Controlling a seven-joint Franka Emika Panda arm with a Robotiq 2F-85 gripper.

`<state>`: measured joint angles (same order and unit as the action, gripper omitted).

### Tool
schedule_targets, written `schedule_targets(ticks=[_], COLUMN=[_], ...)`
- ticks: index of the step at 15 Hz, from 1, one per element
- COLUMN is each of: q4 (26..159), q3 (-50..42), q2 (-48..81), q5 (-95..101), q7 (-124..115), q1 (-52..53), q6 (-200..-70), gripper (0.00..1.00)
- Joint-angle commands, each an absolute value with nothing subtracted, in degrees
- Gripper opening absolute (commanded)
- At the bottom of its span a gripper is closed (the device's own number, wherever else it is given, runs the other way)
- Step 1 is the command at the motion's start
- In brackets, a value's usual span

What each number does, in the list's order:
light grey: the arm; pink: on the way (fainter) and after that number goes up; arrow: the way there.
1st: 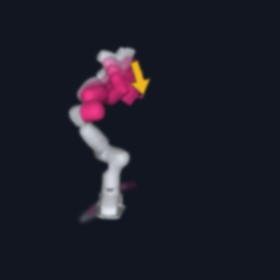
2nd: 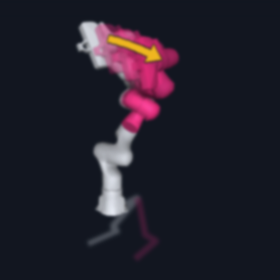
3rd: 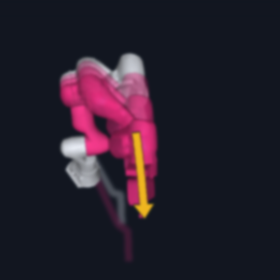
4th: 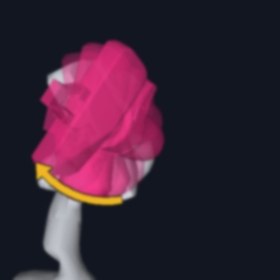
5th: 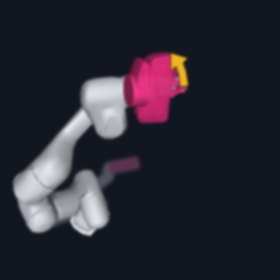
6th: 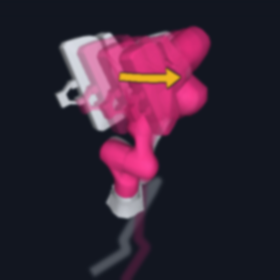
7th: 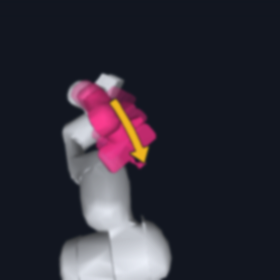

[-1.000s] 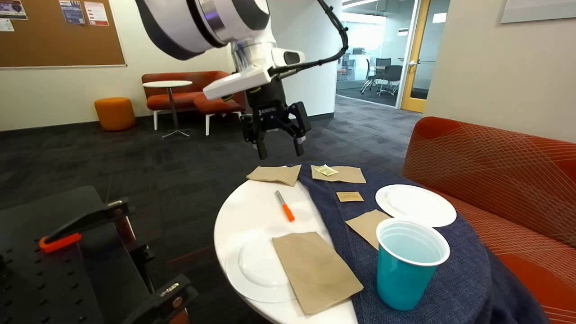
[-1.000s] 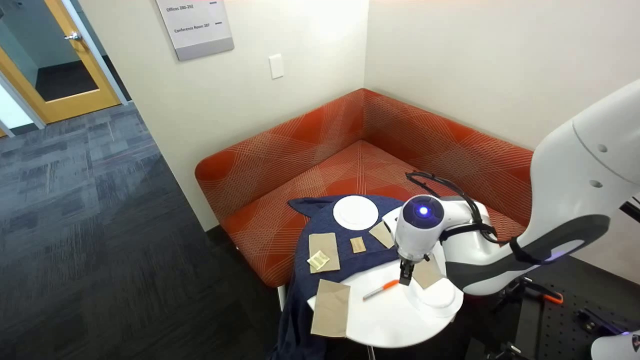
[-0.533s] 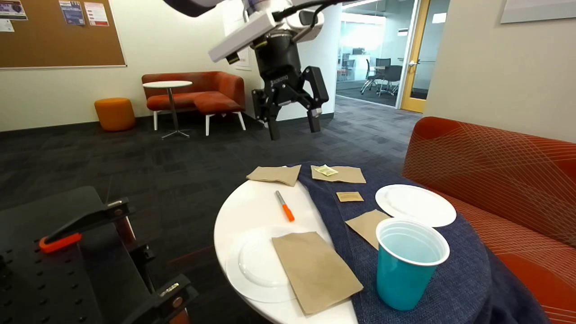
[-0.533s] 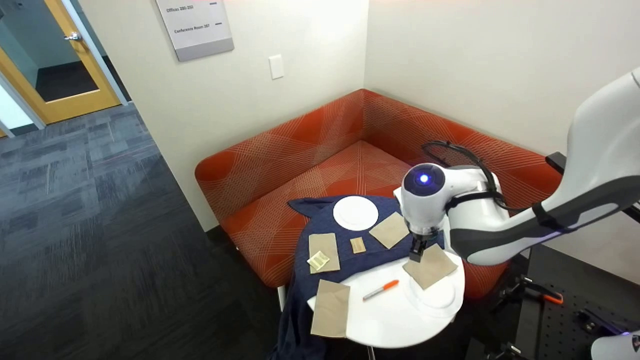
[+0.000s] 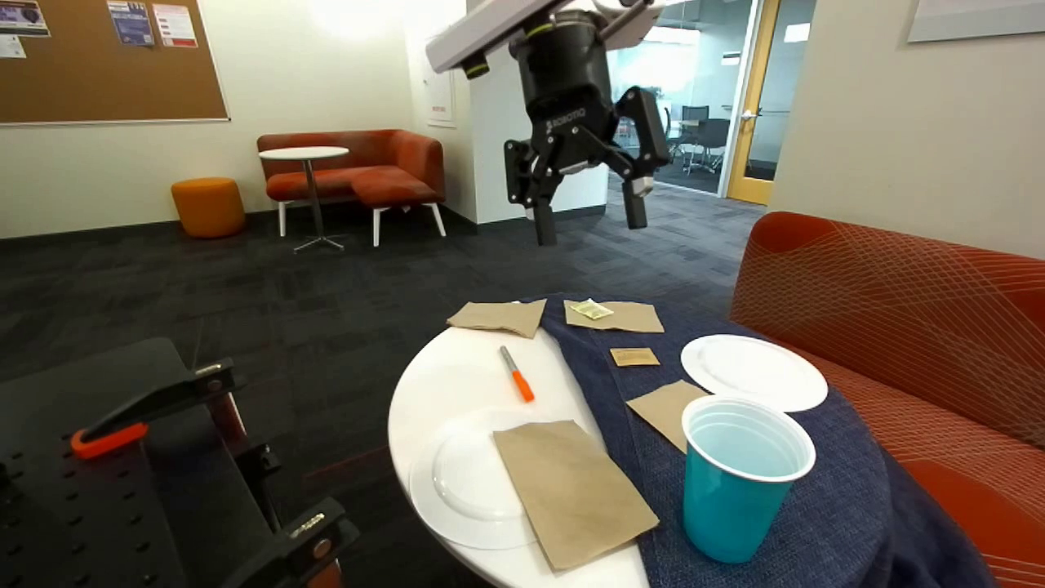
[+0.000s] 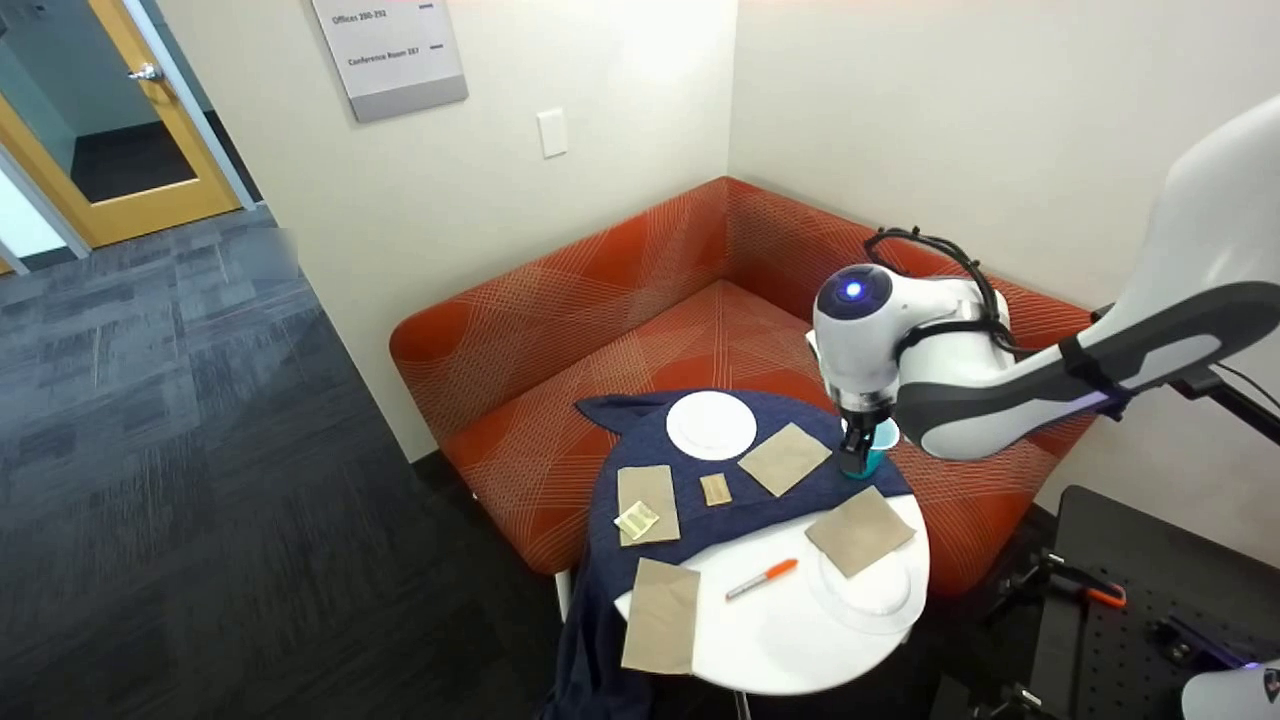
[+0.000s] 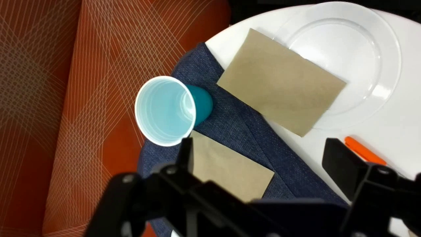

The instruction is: Remove the marker from the cup and place it on the table and move the cup to the left

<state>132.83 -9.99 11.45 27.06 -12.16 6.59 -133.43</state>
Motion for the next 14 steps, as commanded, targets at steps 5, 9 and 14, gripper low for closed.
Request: schedule_targets(ticks=[5,9,14], q4=[128.6,126.6,125.7], q3=[-8.8,-8.3,-7.8], q2=[12.4,14.5,18.0], q5=[22.4,18.3,15.6], q7=[4.8,14.7,22.9], q1=[-2.7,-6.0,-8.5], q6=[-130.7,-131.2,-134.8], gripper=[1.00,1.00,1.00])
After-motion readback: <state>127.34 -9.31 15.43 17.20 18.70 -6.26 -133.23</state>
